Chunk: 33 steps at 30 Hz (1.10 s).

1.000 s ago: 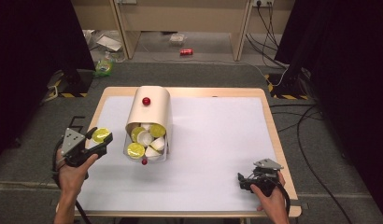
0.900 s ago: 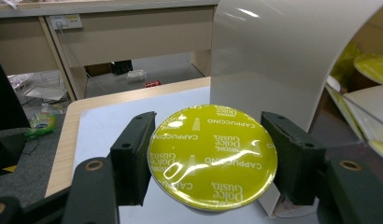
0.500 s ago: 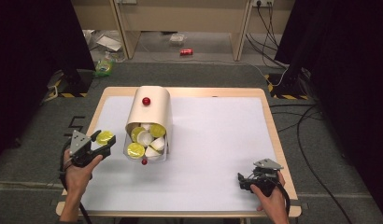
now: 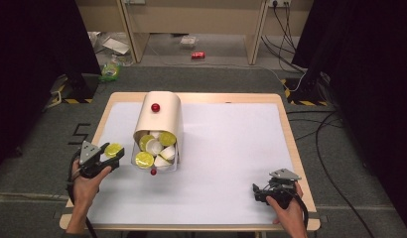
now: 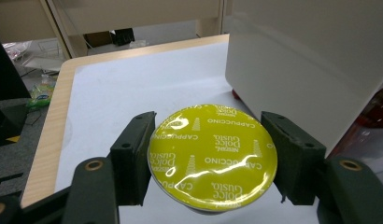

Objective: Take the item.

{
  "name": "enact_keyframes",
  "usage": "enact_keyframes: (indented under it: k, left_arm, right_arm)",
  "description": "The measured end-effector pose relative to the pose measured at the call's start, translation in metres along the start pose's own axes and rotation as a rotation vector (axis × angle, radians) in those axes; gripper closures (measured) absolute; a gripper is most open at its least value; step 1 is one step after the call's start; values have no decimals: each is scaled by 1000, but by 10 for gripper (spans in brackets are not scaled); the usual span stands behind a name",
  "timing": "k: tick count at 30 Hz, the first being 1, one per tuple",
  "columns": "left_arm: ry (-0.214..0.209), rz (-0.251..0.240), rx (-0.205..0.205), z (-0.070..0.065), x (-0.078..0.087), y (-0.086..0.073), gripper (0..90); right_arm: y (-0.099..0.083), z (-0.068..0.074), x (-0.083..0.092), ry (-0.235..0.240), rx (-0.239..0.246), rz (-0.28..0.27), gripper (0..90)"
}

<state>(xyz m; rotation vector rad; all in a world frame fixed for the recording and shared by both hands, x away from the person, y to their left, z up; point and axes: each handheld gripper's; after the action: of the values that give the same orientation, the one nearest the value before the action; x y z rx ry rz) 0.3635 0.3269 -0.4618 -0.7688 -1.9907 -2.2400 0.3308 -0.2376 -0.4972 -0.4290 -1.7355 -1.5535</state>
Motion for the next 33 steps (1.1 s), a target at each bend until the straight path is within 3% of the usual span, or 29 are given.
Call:
enact_keyframes:
  k: [33]
  left_arm:
    - [-6, 72, 15, 1, -23, -29, 377]
  right_arm:
    - [0, 0, 0, 0, 0, -1, 13]
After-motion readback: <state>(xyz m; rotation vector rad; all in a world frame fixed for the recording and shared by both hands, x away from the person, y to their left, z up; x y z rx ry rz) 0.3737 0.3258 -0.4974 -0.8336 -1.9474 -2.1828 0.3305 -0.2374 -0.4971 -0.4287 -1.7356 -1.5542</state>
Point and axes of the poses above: each handheld gripper's, and its own axes: x roughly backward along the jaws, y roughly out of its top, z roughly to its left, and after that the axes turned 3 degrees about -x, right-handed
